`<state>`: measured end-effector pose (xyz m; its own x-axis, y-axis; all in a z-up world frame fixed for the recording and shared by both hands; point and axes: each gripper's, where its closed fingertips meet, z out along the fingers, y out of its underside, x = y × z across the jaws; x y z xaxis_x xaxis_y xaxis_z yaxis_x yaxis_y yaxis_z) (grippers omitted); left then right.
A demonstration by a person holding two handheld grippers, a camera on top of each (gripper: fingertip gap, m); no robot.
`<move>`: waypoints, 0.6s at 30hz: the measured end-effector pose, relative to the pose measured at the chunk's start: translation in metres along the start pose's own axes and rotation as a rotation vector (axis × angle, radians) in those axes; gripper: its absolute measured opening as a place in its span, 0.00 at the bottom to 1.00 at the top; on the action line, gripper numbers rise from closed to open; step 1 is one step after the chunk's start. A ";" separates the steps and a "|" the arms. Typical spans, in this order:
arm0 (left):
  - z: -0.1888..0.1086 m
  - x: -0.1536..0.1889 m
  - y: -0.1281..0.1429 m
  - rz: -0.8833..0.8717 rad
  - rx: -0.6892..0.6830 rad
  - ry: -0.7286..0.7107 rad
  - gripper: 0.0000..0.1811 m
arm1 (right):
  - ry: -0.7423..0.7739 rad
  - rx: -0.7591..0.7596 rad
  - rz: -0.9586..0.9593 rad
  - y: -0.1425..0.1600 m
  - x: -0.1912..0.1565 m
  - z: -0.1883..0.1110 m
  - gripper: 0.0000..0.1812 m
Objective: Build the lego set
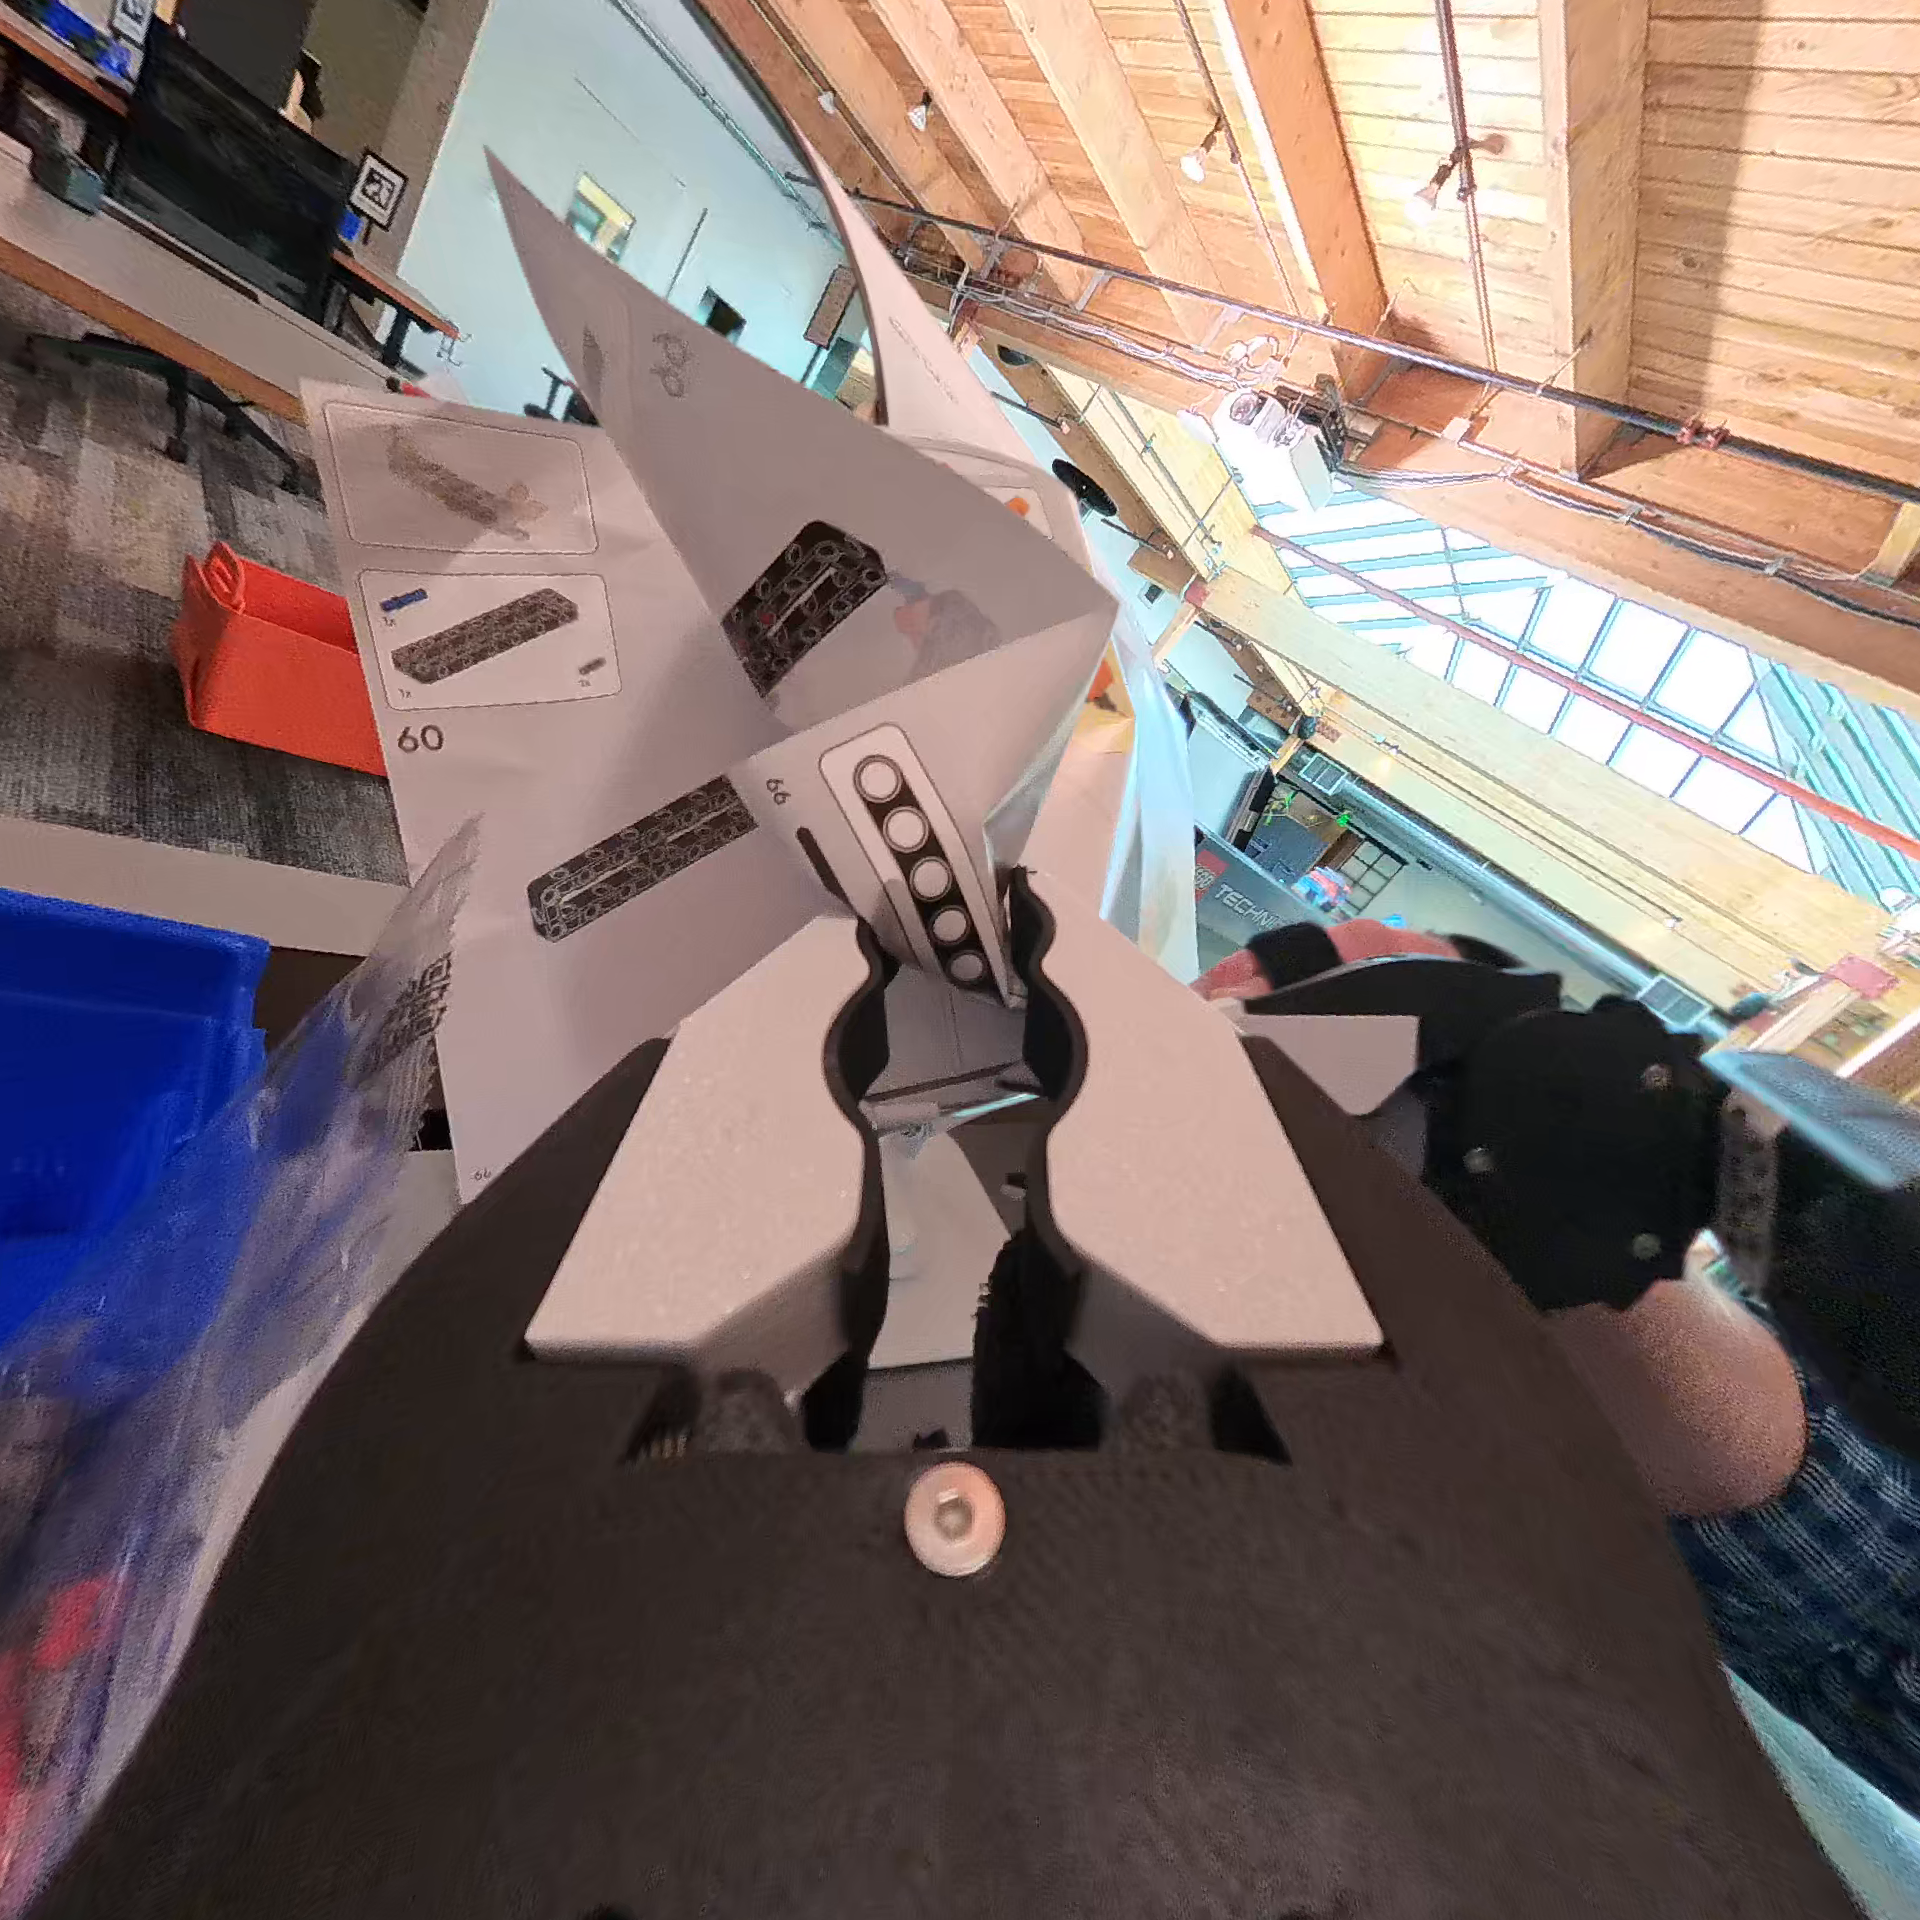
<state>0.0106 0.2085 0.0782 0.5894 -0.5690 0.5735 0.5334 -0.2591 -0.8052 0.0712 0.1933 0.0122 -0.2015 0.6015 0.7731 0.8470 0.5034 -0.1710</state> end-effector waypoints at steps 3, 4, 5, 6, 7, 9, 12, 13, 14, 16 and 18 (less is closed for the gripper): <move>0.003 -0.006 0.003 -0.014 0.009 0.008 0.11 | 0.088 -0.059 -0.055 0.009 0.006 0.018 0.05; 0.003 -0.008 0.003 -0.015 0.012 0.005 0.11 | 0.077 -0.039 -0.060 0.006 0.005 0.017 0.00; 0.004 -0.012 0.004 -0.017 0.006 -0.003 0.11 | 0.066 -0.029 -0.030 0.004 0.007 0.014 0.00; 0.005 -0.015 0.005 -0.013 0.006 -0.007 0.10 | 0.048 -0.008 -0.012 0.003 0.007 0.012 0.00; 0.007 -0.019 0.006 -0.005 0.001 -0.016 0.09 | 0.029 0.021 -0.001 0.002 0.005 0.009 0.00; 0.010 -0.028 0.010 -0.013 -0.015 -0.037 0.05 | -0.033 0.092 0.067 0.000 0.001 0.005 0.00; 0.014 -0.038 0.017 -0.039 -0.031 -0.054 0.04 | -0.091 0.196 0.143 -0.003 0.003 -0.005 0.00; 0.016 -0.040 0.020 -0.037 -0.039 -0.055 0.03 | -0.103 0.228 0.166 -0.003 0.004 -0.008 0.00; 0.017 -0.042 0.023 -0.035 -0.049 -0.062 0.03 | -0.112 0.257 0.184 -0.003 0.005 -0.009 0.00; 0.019 -0.048 0.027 -0.046 -0.063 -0.085 0.03 | -0.129 0.306 0.243 -0.004 0.006 -0.011 0.00; 0.022 -0.052 0.028 -0.063 -0.062 -0.086 0.03 | -0.123 0.339 0.270 -0.004 0.008 -0.013 0.00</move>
<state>0.0080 0.2477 0.0289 0.6068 -0.4817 0.6322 0.5344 -0.3415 -0.7732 0.0728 0.1882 0.0267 -0.0696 0.7983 0.5982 0.6725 0.4805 -0.5629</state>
